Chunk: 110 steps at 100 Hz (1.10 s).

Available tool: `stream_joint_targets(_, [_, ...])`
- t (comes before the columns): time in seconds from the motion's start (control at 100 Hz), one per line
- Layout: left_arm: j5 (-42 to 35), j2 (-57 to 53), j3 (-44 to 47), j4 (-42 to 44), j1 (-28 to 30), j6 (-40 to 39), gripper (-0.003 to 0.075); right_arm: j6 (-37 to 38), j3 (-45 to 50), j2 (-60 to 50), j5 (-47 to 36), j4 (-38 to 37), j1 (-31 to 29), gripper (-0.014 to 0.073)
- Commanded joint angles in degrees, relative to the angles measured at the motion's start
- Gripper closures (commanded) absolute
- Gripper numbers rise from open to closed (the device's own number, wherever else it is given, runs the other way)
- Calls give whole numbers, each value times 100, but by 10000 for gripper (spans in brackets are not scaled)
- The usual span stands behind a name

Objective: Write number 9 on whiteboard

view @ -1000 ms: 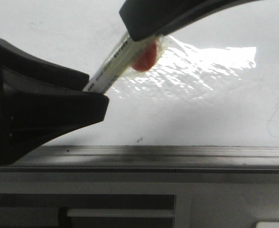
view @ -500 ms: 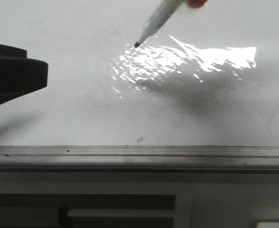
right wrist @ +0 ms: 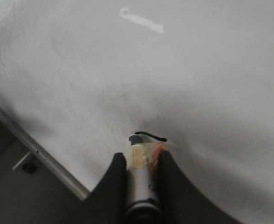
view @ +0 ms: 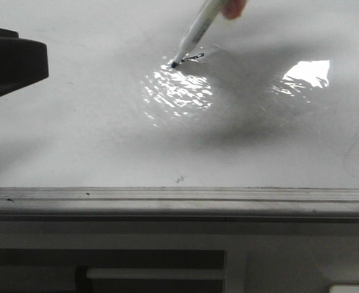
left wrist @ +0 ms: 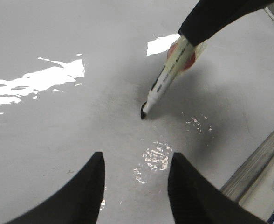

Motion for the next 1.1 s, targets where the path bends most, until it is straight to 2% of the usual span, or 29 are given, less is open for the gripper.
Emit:
stream_joint_targets(0.0, [-516,-66,-137,24,7,-27,426,-36,-250,118,421,-193,27,662])
stream_joint_targets(0.08, [-516,-66,-137,24,7,-27,426,-10,-250,36,612,-457,32,662])
stream_joint_targets(0.37, [-516,-55,-137,24,7,-27,426,65,-623,-211,-30,-610,-229,662])
stream_joint_targets(0.47, [-516,-55,-137,24,7,-40,426,65,-632,-211,334,-610,-221,662])
stream_joint_targets(0.56, [-516,-55,-137,24,7,-40,426,78,-306,-191,718,-444,-209,662])
stream_joint_targets(0.66, [-505,-55,-137,24,7,-40,426,78,278,-203,613,-168,-164,662])
stream_joint_targets(0.76, [-505,-55,-137,34,7,-40,426,78,467,-270,421,106,-164,662])
stream_joint_targets(0.81, [-505,-55,-137,218,7,-40,426,78,445,-337,378,146,-151,662])
stream_joint_targets(0.96, [-406,-42,-137,1559,7,-73,426,78,431,-704,169,308,124,662])
stream_joint_targets(1.09, [-406,189,-137,1657,7,-368,426,78,443,-685,159,386,596,662])
